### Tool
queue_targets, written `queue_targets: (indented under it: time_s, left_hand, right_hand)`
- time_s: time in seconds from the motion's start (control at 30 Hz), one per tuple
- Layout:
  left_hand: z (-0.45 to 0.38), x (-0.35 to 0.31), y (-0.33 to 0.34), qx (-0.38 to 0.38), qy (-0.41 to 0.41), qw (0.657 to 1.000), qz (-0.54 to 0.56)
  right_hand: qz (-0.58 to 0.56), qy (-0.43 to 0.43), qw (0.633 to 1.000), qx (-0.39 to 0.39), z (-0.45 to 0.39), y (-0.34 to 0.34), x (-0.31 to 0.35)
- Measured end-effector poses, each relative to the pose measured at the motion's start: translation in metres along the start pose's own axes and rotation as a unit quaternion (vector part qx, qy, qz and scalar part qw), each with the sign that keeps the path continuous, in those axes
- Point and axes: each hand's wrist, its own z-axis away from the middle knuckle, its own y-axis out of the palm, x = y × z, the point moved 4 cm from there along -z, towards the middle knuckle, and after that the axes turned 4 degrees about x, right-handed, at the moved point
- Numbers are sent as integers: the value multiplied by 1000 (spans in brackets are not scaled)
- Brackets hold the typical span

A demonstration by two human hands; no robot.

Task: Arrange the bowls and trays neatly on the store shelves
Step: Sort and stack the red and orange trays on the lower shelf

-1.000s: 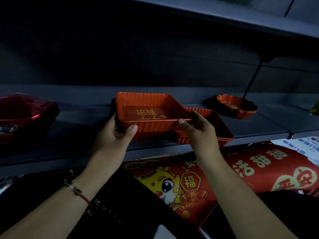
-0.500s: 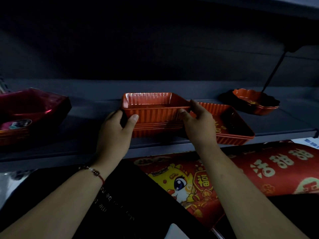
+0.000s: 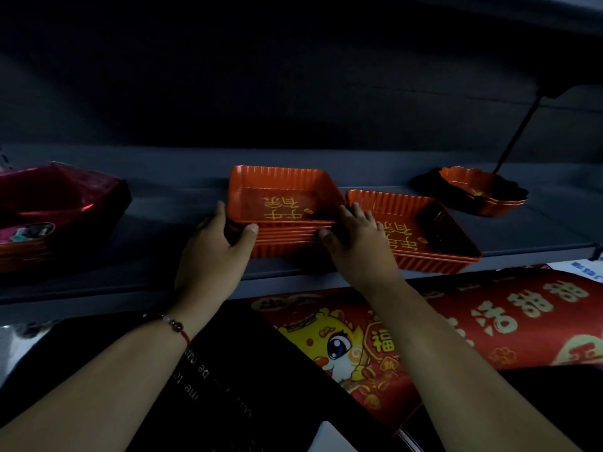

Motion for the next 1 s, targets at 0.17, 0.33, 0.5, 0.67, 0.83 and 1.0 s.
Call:
queue_targets:
  time_s: [0.17, 0.33, 0.5, 0.67, 0.83, 1.0]
  left_hand:
    - [12, -13, -6, 7, 62, 996, -60]
    - [30, -45, 0, 31, 145, 971, -187]
    - [57, -73, 23, 102, 228, 950, -186]
    - [66, -84, 49, 126, 260, 940, -181]
    - [68, -88, 66, 145, 256, 939, -177]
    - [70, -90, 75, 158, 251, 939, -175]
  right_hand:
    - [42, -27, 999, 21, 9, 1, -9]
    - [55, -46, 997, 13, 23, -9, -23]
    - [148, -10, 989, -14, 37, -33, -52]
    - [225, 121, 967, -25, 44, -61, -103]
    - [111, 102, 983, -100, 54, -76, -127]
    - [32, 133, 980, -142, 54, -82, -129]
